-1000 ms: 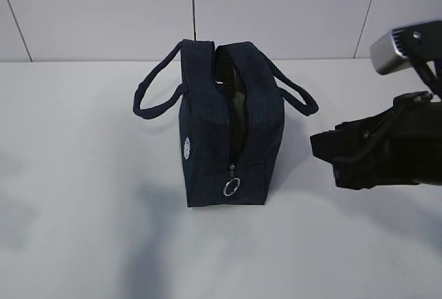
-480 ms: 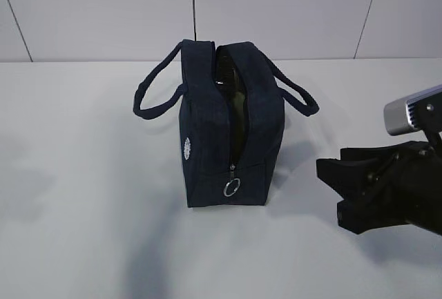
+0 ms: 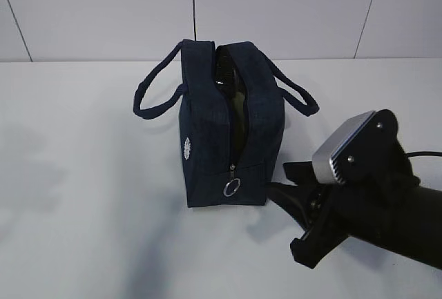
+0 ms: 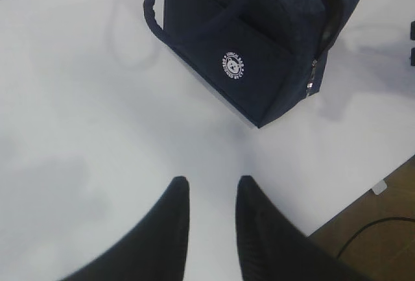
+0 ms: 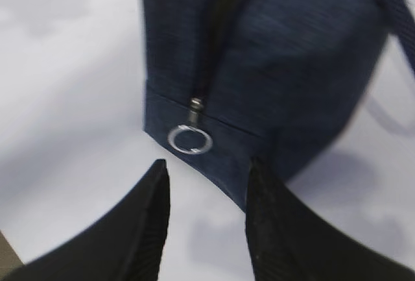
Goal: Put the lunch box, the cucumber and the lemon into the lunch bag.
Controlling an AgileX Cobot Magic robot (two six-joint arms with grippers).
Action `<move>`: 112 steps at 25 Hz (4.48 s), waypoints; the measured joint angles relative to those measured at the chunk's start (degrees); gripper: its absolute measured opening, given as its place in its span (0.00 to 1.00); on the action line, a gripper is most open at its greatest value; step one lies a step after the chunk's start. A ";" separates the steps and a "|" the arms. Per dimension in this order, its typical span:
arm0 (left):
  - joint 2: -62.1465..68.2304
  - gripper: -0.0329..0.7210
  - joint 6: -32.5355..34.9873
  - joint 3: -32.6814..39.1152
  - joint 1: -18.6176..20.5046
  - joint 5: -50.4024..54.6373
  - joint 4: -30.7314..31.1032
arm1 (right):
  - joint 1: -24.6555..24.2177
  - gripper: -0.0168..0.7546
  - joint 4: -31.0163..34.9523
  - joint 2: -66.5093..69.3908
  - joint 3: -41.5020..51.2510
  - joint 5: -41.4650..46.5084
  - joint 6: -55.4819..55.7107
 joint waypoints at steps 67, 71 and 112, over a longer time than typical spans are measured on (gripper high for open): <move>0.32 0.26 0.00 0.00 0.00 -3.01 2.16 | 0.10 0.40 -5.64 27.50 -13.56 -9.26 5.09; 0.32 0.26 0.00 0.00 0.00 -3.01 2.16 | 0.10 0.40 -5.64 27.59 -15.63 -5.89 5.18; 0.32 0.26 0.00 0.00 0.00 -3.01 2.16 | 0.10 0.40 -1.54 28.50 -16.33 -7.80 4.69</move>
